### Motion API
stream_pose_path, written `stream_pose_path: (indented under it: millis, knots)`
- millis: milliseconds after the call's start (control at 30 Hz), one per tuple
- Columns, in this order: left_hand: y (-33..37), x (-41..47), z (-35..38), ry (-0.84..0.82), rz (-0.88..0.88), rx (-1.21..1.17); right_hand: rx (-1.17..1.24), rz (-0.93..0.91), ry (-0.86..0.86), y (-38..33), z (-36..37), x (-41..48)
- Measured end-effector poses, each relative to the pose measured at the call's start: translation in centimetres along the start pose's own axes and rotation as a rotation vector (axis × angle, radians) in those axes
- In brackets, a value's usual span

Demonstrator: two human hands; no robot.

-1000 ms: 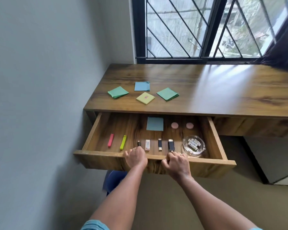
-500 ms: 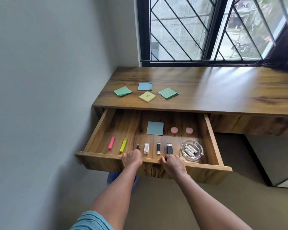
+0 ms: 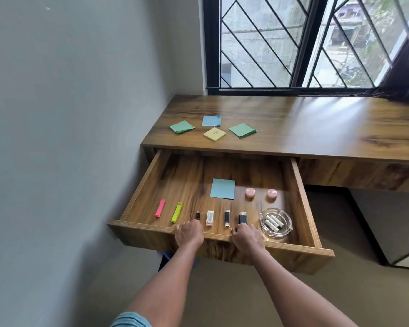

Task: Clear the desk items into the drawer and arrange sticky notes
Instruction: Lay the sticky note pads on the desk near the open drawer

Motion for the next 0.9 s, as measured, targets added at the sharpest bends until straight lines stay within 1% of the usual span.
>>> stream_pose_path:
  millis: [200,433,567,633,667,733,833,900]
  knots:
    - [-1.2,-2.2,0.4,0.006,-0.015,0.011,-0.013,-0.008,-0.048,-0.4,0.5,-1.5]
    - [-2.3,-3.5,0.8,-0.038,-0.086,0.01,-0.052,-0.071,-0.212,-1.3,1.2,-1.9]
    - [-3.0,-2.9,0.7,-0.138,-0.169,-0.056,-0.092,-0.09,-0.336,-1.9,1.6,-0.8]
    - [-3.0,-2.0,0.4,-0.214,-0.204,-0.094,-0.052,-0.079,-0.355,-2.1,1.4,0.5]
    - [-2.9,-1.5,0.1,-0.246,-0.217,-0.106,-0.028,-0.07,-0.343,-2.3,0.9,1.2]
    - [-2.9,-0.2,-0.7,-0.262,-0.229,-0.14,-0.019,-0.083,-0.254,-2.7,-0.5,3.1]
    - [-3.1,3.4,-3.5,-0.15,-0.209,-0.127,-0.014,-0.08,-0.092,-3.1,-3.4,6.1]
    - [-3.3,6.9,-5.5,-0.08,-0.194,-0.129,0.034,-0.034,-0.015,-3.3,-5.4,8.3]
Point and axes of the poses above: each hand's wrist, its own x-axis towards the middle knuckle, its own z-axis out of the palm, y = z × x, the point moved 7 cm from there along x, towards the middle knuckle, and after that the axes turned 14 degrees about -x, right-handed, at the moved point
